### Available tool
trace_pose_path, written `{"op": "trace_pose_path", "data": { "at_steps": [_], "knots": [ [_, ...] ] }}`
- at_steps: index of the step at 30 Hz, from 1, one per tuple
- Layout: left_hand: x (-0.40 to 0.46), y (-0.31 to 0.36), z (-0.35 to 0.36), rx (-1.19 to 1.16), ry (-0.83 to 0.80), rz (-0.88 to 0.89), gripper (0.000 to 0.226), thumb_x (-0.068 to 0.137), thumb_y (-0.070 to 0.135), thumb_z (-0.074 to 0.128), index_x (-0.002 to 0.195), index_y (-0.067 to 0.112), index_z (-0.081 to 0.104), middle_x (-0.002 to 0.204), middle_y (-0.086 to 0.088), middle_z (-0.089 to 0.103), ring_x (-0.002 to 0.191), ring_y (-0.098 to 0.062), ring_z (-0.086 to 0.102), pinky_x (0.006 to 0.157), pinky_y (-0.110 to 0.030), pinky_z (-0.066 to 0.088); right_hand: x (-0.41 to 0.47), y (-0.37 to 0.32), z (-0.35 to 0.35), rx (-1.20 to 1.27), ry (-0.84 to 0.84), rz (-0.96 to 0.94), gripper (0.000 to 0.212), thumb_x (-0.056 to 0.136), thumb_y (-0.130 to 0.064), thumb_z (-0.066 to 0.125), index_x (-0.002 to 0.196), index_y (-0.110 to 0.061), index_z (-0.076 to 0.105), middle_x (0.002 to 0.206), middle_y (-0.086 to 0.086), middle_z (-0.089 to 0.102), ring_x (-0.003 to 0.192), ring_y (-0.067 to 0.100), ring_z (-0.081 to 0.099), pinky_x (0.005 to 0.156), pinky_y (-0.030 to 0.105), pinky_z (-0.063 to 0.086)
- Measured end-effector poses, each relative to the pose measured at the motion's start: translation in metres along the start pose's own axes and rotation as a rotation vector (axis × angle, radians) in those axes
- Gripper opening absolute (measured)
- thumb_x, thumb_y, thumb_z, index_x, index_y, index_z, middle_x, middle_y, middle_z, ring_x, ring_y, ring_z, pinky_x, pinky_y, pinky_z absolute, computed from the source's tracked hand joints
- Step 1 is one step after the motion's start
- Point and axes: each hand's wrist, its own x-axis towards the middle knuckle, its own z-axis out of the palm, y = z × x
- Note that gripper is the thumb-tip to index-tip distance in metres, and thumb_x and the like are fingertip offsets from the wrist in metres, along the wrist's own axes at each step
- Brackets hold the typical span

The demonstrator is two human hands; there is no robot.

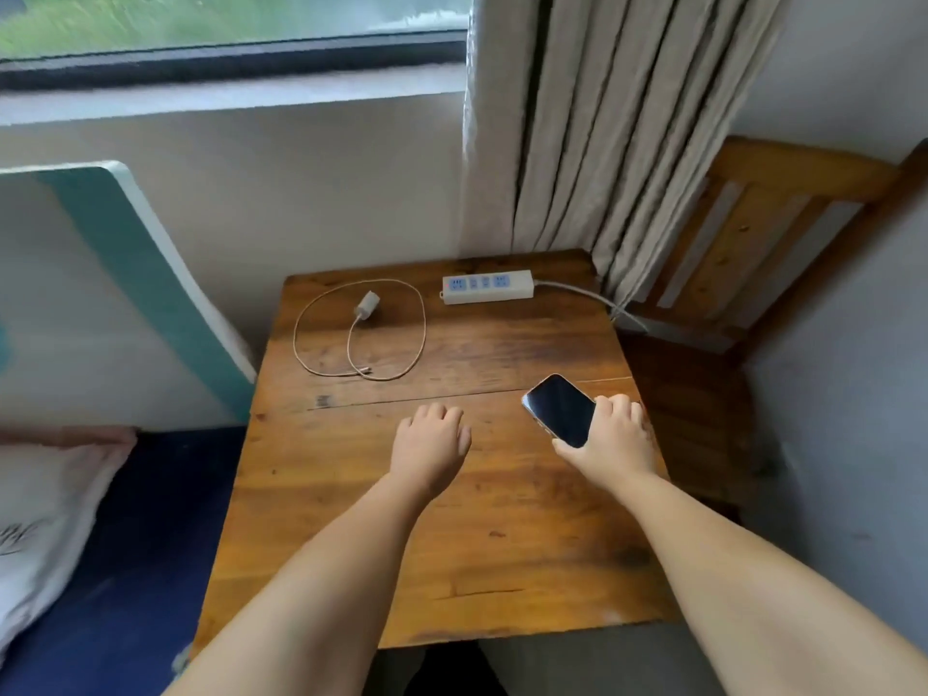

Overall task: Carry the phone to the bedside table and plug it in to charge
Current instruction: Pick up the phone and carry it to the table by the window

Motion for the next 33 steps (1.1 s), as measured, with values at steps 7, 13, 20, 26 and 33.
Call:
{"op": "trace_pose_path", "data": {
  "at_steps": [7,13,20,26,33],
  "knots": [
    [0.091,-0.047,0.058,-0.038,-0.113,0.011,0.039,0.095,0.035,0.034,0.127,0.016,0.044,0.128,-0.010,0.052,0.118,-0.030,0.045,0.093,-0.041,0.039,0.084,-0.032,0.068,0.089,-0.052,0.157,0.077,0.070,-0.060,0.065,0.124,-0.010,0.044,0.127,0.011,0.047,0.115,0.027,0.043,0.088,0.037,0.048],
    [0.125,-0.065,0.108,-0.043,-0.087,-0.003,0.050,0.095,0.041,0.030,0.141,0.021,0.030,0.151,-0.010,0.033,0.139,-0.027,0.025,0.112,-0.047,0.022,0.112,-0.034,0.116,0.096,-0.024,0.159,0.079,0.070,-0.058,0.065,0.127,-0.009,0.042,0.127,0.012,0.047,0.115,0.028,0.042,0.088,0.039,0.047],
    [0.116,-0.077,0.144,0.003,-0.023,0.039,0.058,0.094,0.045,0.017,0.148,0.024,0.009,0.159,-0.006,0.010,0.146,-0.020,0.001,0.117,-0.045,0.000,0.107,-0.027,0.132,0.061,0.034,0.112,0.079,0.070,-0.059,0.064,0.129,-0.010,0.042,0.128,0.012,0.048,0.114,0.030,0.043,0.094,0.043,0.039],
    [0.116,-0.077,0.143,-0.015,0.015,0.031,0.058,0.094,0.043,0.024,0.147,0.023,0.015,0.158,-0.007,0.016,0.146,-0.021,0.007,0.117,-0.046,0.004,0.108,-0.024,0.131,0.005,-0.011,0.089,0.085,0.072,-0.066,0.059,0.134,-0.012,0.037,0.133,0.011,0.045,0.119,0.029,0.041,0.098,0.045,0.037],
    [0.121,-0.084,0.114,-0.050,-0.085,0.061,0.056,0.095,0.041,0.029,0.147,0.023,0.017,0.157,-0.006,0.020,0.144,-0.020,0.015,0.116,-0.042,0.011,0.153,-0.059,0.100,0.114,-0.008,0.084,0.067,0.088,-0.056,0.038,0.139,-0.014,0.033,0.141,0.013,0.041,0.128,0.030,0.035,0.107,0.050,0.027]
  ]
}}
